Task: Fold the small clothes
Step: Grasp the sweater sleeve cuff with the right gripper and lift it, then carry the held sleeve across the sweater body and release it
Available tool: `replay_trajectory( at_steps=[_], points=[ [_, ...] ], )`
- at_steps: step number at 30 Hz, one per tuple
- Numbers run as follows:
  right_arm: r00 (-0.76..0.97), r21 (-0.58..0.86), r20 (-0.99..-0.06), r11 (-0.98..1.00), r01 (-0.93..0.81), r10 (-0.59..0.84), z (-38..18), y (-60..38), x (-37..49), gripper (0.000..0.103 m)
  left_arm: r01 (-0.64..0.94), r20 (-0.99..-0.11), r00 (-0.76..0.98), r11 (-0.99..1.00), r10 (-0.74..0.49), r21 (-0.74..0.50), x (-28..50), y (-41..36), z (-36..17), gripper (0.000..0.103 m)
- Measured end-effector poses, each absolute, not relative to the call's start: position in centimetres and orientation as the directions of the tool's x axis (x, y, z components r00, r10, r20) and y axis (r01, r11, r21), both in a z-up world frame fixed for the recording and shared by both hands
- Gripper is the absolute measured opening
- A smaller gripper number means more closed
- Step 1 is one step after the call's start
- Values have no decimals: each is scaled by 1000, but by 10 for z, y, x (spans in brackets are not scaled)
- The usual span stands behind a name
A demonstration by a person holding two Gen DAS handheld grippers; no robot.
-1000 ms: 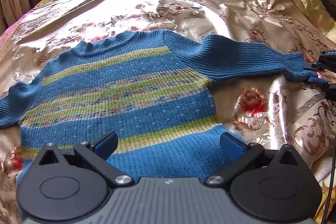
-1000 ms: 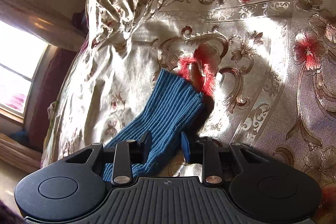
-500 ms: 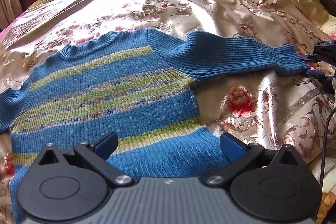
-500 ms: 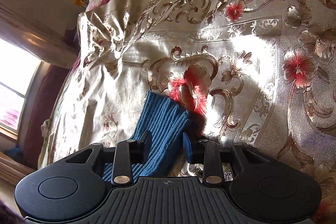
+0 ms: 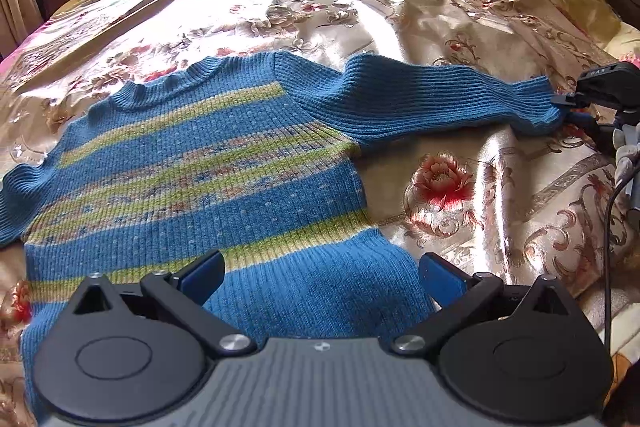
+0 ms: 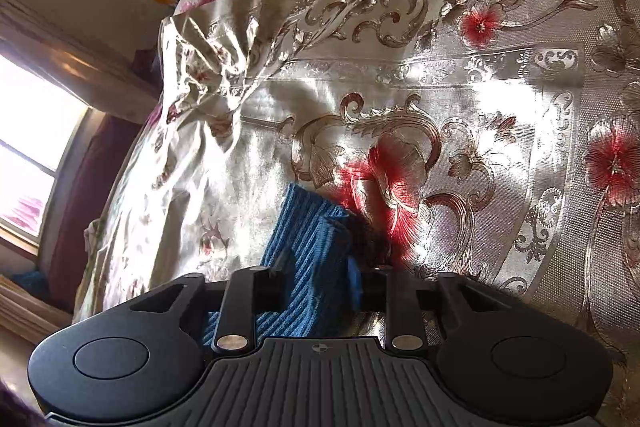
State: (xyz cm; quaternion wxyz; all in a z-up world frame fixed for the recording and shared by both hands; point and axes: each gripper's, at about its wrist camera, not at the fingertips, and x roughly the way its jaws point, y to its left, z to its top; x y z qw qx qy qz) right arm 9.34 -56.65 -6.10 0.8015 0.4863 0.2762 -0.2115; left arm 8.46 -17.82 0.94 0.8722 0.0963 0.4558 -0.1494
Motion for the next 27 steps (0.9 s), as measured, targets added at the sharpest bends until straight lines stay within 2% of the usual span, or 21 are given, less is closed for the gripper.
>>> replay_trajectory(
  at_steps=[5,13,21,27],
  points=[
    [791,705,-610,425,568,-44,-50,-563,84,10,337,-816,549,941,-180,20,75,-165,14,103],
    [867,746,-493,551,374,79,22,-496,107,10,247,-787,587,968,-190,-49,68,-109,18,103],
    [824,704,-446,706,81,350,77,-328,186,10,90,-746,661,995,-84,-33,53,-20,10,103],
    [686,610,-518,783,-123,511,68,-171,226,10,-18,-718,695,998,-34,-64,44,33,7,103]
  ],
)
